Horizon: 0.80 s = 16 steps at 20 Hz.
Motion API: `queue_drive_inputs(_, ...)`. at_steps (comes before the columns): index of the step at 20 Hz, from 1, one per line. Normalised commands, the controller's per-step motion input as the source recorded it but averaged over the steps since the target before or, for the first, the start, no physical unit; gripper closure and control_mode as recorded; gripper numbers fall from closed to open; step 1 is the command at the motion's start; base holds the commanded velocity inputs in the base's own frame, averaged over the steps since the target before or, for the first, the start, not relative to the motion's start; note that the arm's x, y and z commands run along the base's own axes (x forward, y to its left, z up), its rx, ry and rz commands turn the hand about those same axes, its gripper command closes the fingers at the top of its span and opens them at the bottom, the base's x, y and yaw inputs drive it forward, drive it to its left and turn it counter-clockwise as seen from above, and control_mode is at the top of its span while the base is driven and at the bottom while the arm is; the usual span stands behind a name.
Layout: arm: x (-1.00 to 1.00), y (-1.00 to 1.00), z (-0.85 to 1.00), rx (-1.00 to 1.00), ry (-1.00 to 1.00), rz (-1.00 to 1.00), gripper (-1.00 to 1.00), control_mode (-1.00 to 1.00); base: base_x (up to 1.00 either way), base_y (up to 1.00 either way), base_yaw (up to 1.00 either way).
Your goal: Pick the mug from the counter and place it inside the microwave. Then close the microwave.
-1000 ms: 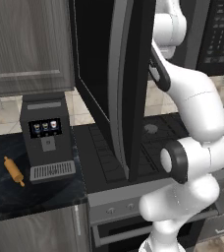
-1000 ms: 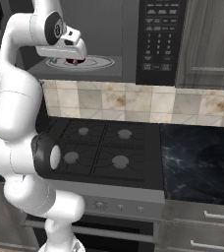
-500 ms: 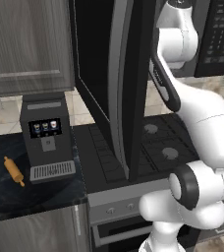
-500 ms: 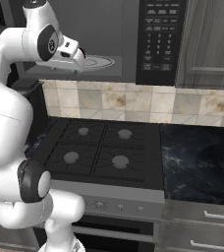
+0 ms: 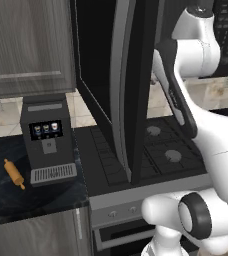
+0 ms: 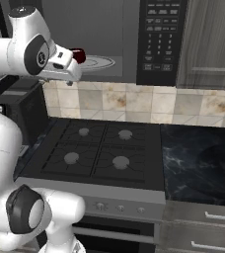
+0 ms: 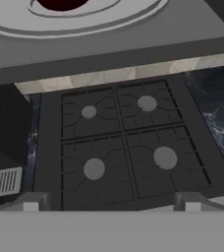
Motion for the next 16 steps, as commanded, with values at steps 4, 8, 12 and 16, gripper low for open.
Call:
queue_drive_inputs(4,-0.49,-0.11,-0.19,0.00,0.00,0.00,-1.00,-1.00,0.00,0.00,0.00)
queue_drive_inputs(8,-0.39,-0.07,-0.24,0.00,0.00,0.00,-1.00,-1.00,0.00,0.00,0.00)
queue_drive_inputs(12,-0.28,-0.04,-0.38,0.01,0.00,0.00,-1.00,-1.00,0.00,0.00,0.00)
queue_drive_inputs(16,-0.17,0.00,-0.37,0.00,-0.01,-0.01,-1.00,-1.00,0.00,0.00,0.00)
